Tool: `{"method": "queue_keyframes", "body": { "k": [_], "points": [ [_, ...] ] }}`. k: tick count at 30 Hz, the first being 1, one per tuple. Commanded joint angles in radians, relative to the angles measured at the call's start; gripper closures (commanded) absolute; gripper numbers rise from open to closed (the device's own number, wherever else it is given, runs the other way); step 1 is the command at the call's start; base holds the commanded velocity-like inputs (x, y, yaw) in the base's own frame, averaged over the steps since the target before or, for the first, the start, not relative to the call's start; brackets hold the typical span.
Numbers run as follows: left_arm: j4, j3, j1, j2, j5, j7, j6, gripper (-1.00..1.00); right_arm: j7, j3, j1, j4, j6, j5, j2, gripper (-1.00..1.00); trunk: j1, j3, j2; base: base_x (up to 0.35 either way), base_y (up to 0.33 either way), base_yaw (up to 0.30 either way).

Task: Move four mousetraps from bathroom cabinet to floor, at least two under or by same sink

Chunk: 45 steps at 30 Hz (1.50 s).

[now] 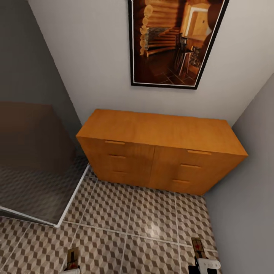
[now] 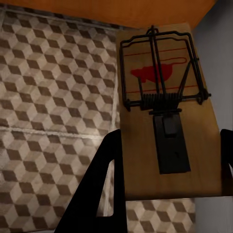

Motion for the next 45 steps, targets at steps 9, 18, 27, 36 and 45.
{"method": "queue_keyframes", "body": {
  "k": [9,18,27,36,45],
  "points": [
    [0.002,-0.006,-0.001,-0.001,-0.009,0.014,0.001,1.0,-0.009,0.007,0.0,0.0,-0.002,-0.002,-0.002,1.0,0.001,0.011,-0.002,0.0,0.0,0.183],
    [0.002,-0.006,-0.001,-0.001,-0.009,0.014,0.004,1.0,-0.009,0.007,0.0,0.001,-0.002,-0.001,-0.002,1.0,0.001,0.023,-0.002,0.0,0.0,0.187],
    [0.002,-0.006,-0.001,-0.001,-0.009,0.014,0.004,1.0,-0.009,0.007,0.0,0.001,-0.002,-0.001,-0.001,1.0,0.001,0.034,-0.002,0.0,0.0,0.205],
    [0.002,-0.006,0.0,-0.001,-0.009,0.014,0.004,1.0,-0.009,0.007,0.0,0.001,-0.002,0.0,-0.001,1.0,0.001,0.045,-0.002,0.0,0.0,0.208],
    [0.002,-0.006,0.0,-0.001,-0.009,0.014,0.004,1.0,-0.009,0.007,0.0,0.002,-0.002,0.0,-0.001,1.0,0.001,0.056,-0.002,0.0,0.0,0.209]
  ]
}}
